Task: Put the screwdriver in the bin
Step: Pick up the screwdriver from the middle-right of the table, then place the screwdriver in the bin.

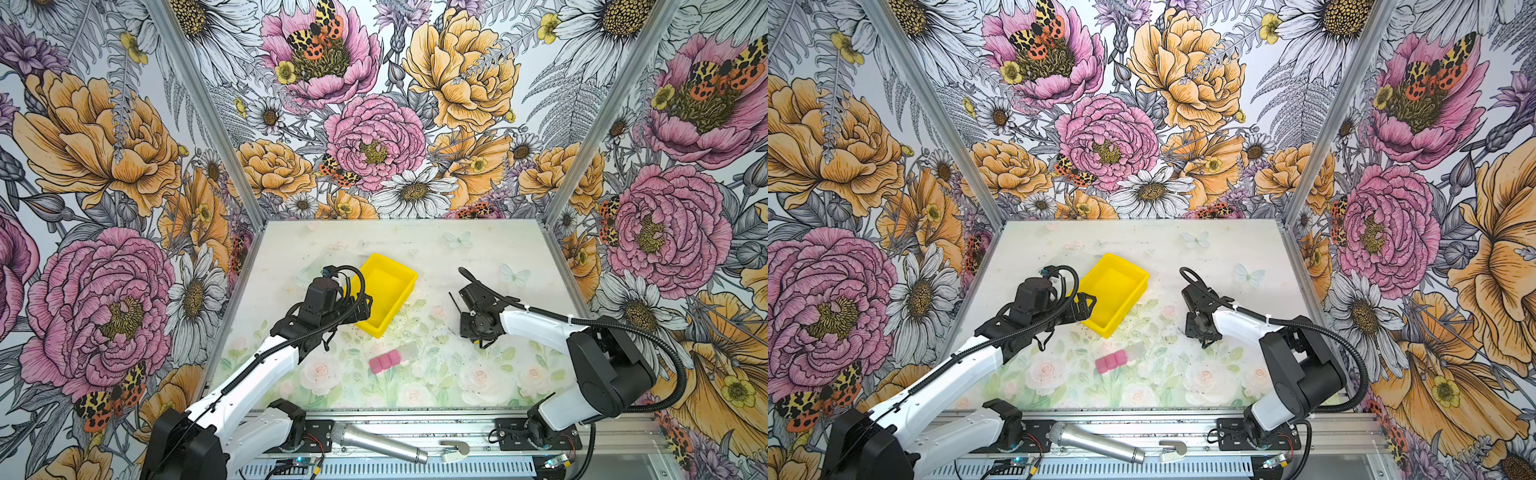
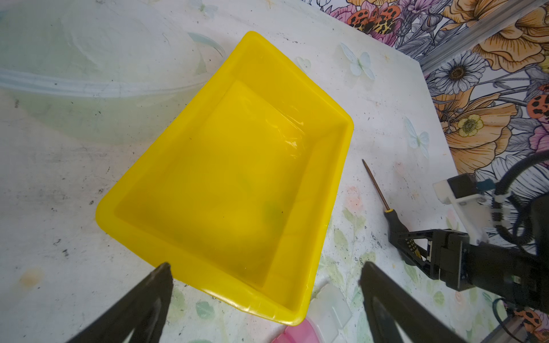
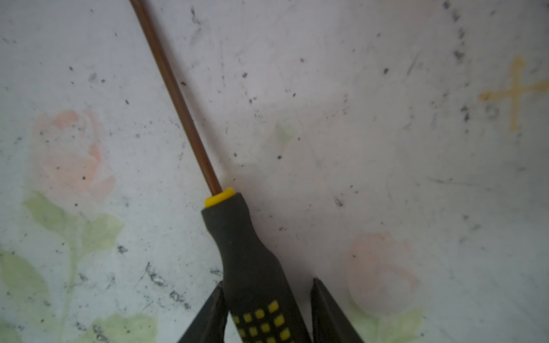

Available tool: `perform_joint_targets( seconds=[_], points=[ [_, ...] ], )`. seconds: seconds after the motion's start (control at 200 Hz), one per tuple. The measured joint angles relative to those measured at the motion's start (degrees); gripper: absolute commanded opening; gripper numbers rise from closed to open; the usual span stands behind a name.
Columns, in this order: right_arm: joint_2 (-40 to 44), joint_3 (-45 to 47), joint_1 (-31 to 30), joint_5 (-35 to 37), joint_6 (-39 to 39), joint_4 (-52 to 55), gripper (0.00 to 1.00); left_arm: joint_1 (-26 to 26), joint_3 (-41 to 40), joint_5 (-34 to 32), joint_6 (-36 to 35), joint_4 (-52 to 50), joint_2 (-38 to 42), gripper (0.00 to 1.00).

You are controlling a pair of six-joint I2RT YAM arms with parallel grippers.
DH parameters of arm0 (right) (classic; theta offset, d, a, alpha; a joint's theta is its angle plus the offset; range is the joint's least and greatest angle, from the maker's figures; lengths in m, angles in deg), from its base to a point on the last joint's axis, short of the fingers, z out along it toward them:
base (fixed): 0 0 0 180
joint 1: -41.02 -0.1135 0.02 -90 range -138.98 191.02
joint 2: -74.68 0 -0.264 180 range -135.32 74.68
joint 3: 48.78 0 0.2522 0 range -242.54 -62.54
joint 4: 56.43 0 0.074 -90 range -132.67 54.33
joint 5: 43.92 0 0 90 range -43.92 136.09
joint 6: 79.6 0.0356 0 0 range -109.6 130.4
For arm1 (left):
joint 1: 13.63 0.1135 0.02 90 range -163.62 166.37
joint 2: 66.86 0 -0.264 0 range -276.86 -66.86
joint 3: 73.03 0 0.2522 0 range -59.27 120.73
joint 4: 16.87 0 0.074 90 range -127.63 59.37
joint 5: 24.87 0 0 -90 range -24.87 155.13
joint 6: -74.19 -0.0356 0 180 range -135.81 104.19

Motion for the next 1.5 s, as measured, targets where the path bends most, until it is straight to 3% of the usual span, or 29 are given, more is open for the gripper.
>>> perform_joint_targets(
  seconds=[0.17,0.43,0.691,0.836,1.151,1.501],
  points=[
    [1.01,1.01,-0.13,-0.02,-0.02,0.00,0.49,-0.17,-0.17,0.00,0.00,0.02,0.00,0.99],
    [1.05,1.16,-0.13,0.02,-0.22,-0.07,0.34,-0.87,-0.28,0.00,0.02,0.02,0.00,0.99],
    [5.20,3.52,-0.48,0.15,-2.21,-0.42,0.11,-2.80,-0.20,-0.07,0.22,-0.07,0.00,0.99],
    [10.21,3.04,-0.87,-0.07,-6.25,-1.53,0.03,-2.89,2.58,0.50,0.24,-0.72,-0.94,0.99],
    [13.97,-5.01,-1.36,-7.58,-10.73,-10.19,0.00,-2.93,13.40,4.31,2.91,1.29,-5.49,0.96],
    [6.86,-12.87,-6.99,-14.19,-6.01,-22.62,0.00,-4.76,17.25,10.80,10.36,11.65,-14.93,0.89]
  ],
)
